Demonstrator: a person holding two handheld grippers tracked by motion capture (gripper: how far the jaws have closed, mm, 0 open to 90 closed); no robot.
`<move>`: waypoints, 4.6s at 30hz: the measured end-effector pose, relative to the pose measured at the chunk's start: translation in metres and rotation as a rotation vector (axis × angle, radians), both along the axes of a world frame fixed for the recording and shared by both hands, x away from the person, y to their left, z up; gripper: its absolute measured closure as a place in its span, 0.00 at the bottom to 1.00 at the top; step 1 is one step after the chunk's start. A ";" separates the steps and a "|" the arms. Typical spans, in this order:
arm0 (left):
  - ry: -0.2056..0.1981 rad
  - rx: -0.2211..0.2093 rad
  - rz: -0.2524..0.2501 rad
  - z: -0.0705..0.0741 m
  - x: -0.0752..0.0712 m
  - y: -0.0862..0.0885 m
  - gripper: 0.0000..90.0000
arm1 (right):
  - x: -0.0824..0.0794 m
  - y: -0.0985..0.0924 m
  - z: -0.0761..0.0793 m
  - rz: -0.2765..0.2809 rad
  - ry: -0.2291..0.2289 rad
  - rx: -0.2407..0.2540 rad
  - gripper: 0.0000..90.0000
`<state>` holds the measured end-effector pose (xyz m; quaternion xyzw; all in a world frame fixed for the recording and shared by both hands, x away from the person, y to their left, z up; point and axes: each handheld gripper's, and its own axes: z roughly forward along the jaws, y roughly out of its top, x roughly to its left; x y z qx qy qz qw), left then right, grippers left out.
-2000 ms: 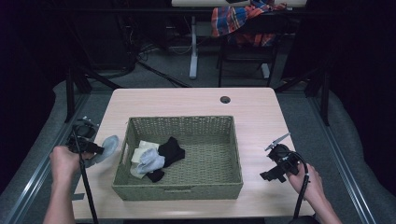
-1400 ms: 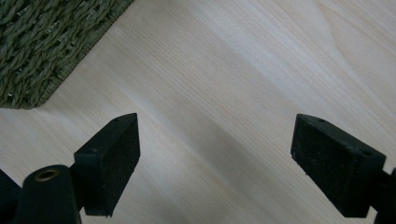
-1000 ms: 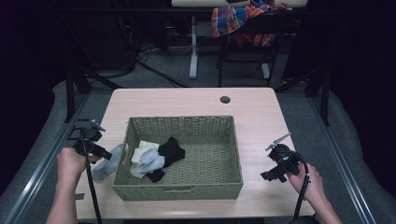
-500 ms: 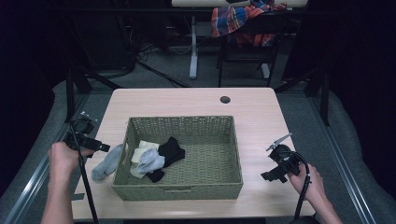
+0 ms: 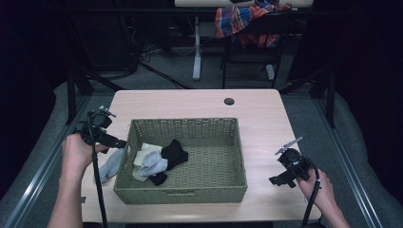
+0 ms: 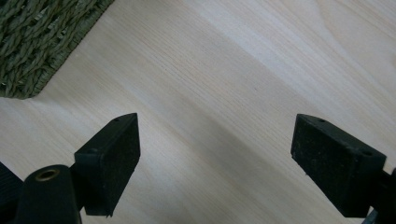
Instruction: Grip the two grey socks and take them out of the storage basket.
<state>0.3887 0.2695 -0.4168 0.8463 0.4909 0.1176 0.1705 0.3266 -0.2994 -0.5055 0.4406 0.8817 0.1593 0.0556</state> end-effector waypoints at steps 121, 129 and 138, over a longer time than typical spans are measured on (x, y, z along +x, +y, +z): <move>-0.009 -0.015 -0.256 0.023 -0.031 -0.069 0.94 | 0.001 0.009 0.000 0.027 0.016 -0.029 0.17; -0.039 -0.020 -0.245 0.033 -0.034 -0.062 0.94 | 0.002 0.009 -0.001 0.031 0.023 -0.031 0.17; -0.071 -0.033 -0.213 0.042 -0.038 -0.050 0.94 | 0.002 0.009 0.000 0.045 0.032 -0.046 0.17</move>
